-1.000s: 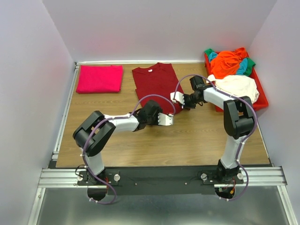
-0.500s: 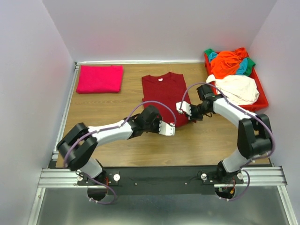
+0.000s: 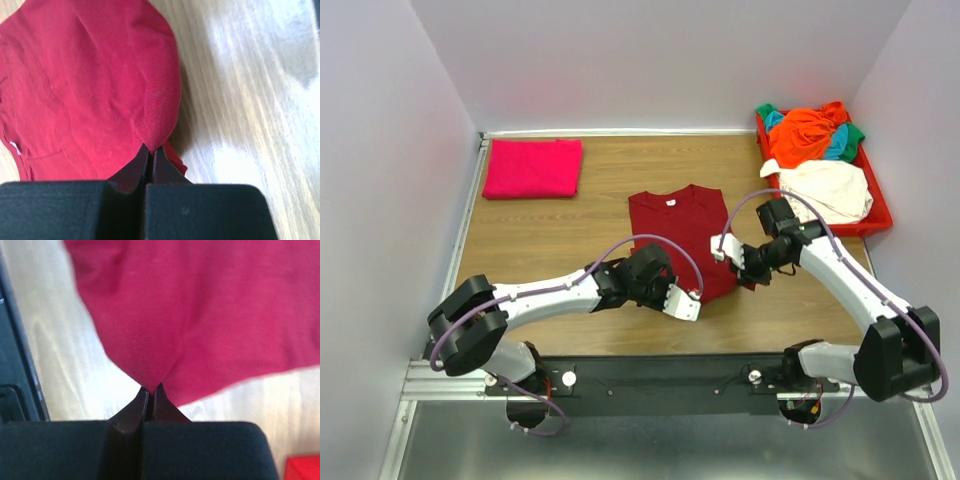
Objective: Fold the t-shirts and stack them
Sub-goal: Fold the tshirt
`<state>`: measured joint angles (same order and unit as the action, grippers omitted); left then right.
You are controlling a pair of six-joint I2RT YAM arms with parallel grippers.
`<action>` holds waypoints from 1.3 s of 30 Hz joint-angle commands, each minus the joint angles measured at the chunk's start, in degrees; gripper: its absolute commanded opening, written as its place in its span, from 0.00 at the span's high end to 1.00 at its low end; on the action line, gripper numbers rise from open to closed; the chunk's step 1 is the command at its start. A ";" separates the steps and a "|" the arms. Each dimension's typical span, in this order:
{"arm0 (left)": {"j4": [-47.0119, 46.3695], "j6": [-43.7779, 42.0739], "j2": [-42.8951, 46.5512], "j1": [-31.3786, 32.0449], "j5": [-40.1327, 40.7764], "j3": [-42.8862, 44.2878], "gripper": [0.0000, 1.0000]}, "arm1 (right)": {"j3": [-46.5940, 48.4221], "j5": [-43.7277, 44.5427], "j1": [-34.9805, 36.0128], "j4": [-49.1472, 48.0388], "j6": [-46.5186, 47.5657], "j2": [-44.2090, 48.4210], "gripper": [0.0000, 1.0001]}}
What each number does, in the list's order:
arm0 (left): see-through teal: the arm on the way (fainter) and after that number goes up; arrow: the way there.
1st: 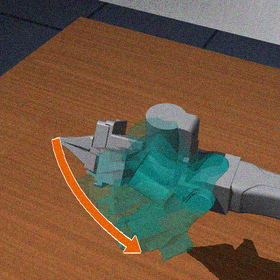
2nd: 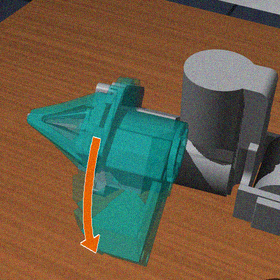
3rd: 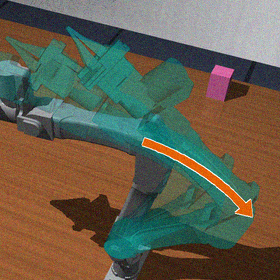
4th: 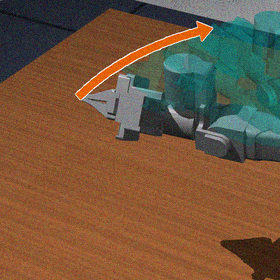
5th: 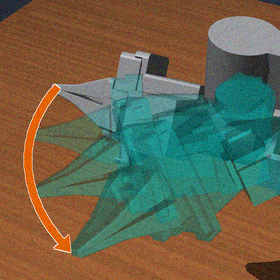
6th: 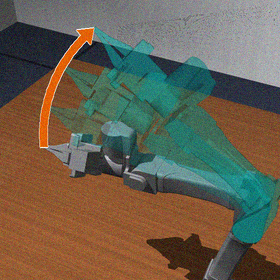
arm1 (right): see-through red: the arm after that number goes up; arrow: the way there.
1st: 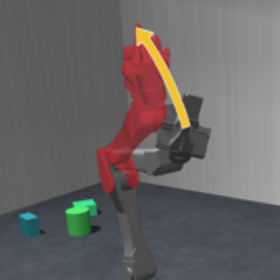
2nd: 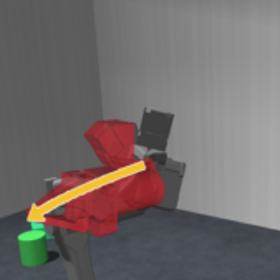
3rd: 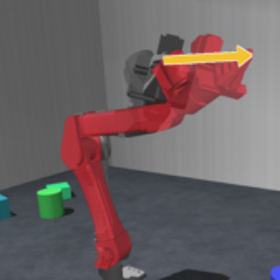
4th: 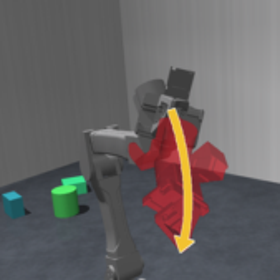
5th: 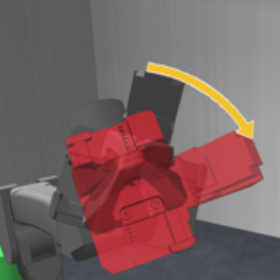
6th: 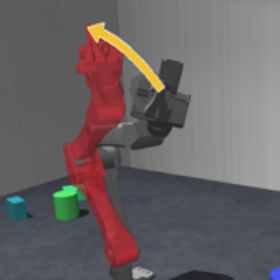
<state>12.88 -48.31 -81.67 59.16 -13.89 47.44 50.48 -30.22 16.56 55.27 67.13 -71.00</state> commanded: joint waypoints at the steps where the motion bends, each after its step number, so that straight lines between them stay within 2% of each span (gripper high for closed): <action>1: 0.56 0.15 -0.60 -3.07 3.43 2.65 1.00 | 6.83 3.76 0.23 -5.25 -7.80 -4.04 0.99; 8: -6.90 -2.83 -3.23 -16.87 1.23 11.87 1.00 | 27.90 9.38 0.23 -8.94 -14.31 -19.86 0.99; 14: -9.28 -3.19 -12.36 -25.03 1.85 21.72 1.00 | 40.21 13.86 0.06 -15.44 -20.90 -32.96 0.99; 19: -7.61 -0.66 -22.72 -28.48 1.85 29.19 1.00 | 49.43 17.73 0.06 -19.48 -25.37 -42.72 0.99; 24: -9.28 2.26 -29.32 -29.45 3.25 36.31 1.00 | 53.58 22.56 0.06 -23.09 -28.72 -49.57 0.99; 28: -10.25 4.72 -32.06 -29.98 4.23 41.32 1.00 | 55.60 24.15 -0.12 -26.08 -30.92 -50.99 0.99; 31: -11.56 4.72 -29.88 -29.98 2.73 39.84 1.00 | 54.64 22.23 -0.30 -26.09 -31.19 -48.81 0.99; 34: -11.65 2.79 -25.22 -29.80 -0.52 34.67 1.00 | 49.73 18.19 -0.21 -26.00 -29.88 -43.55 0.99; 39: -10.87 -0.20 -15.91 -27.61 -6.93 21.13 1.00 | 38.05 11.34 -0.21 -24.07 -26.36 -33.17 0.99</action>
<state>1.91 -46.35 -104.29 29.61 -14.68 74.39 94.50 -12.38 16.34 29.87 38.24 -112.46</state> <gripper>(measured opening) 0.015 0.015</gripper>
